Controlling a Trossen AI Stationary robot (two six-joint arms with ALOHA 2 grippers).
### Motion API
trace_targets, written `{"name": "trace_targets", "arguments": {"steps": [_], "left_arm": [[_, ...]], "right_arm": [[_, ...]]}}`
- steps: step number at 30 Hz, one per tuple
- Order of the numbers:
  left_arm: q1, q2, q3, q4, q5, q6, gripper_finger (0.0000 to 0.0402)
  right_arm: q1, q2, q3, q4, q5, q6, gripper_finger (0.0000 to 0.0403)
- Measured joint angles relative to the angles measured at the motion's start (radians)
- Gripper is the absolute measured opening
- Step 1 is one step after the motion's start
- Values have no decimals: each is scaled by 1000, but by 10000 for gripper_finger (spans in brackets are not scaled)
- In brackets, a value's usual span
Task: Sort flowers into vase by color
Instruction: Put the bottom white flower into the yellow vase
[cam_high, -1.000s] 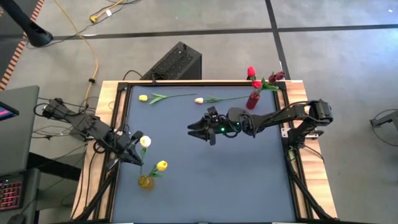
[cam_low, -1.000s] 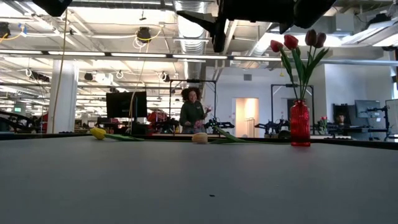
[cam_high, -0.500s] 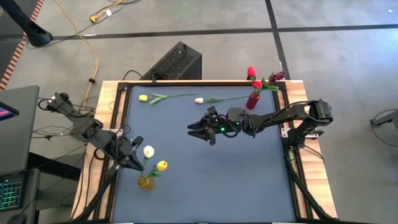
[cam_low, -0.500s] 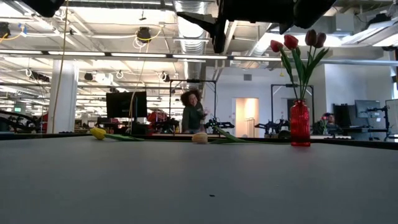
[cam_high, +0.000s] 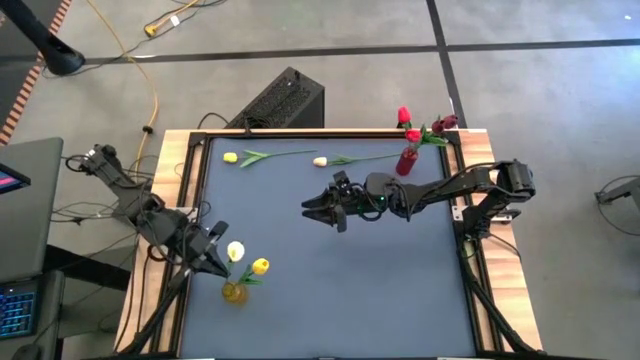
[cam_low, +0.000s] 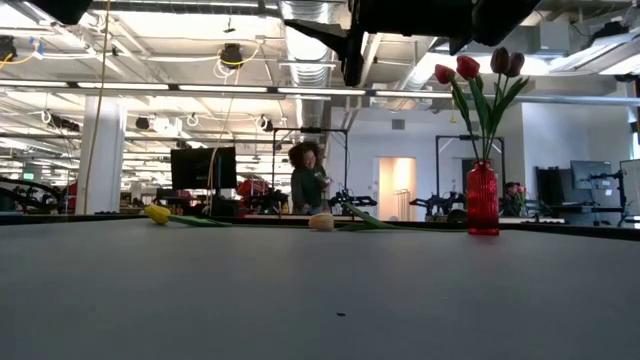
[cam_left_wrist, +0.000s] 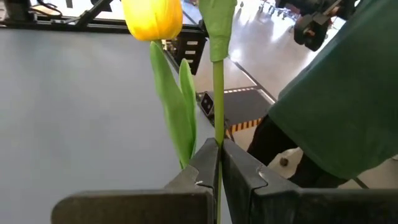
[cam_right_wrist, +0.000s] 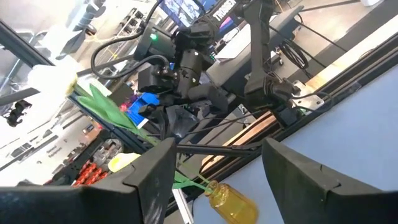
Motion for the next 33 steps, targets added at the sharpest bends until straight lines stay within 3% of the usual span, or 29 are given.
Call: {"name": "trace_targets", "arguments": {"steps": [11,18,33], "left_arm": [[-58,2,0,-14,-90,1,0],[-106,66,0,-6,-141,-9,0],[-132,154,0,11,-153,-78,0]], "right_arm": [[0,0,0,0,-1,38,265],[0,0,0,1,-1,55,265],[0,0,0,5,-6,78,265]]}}
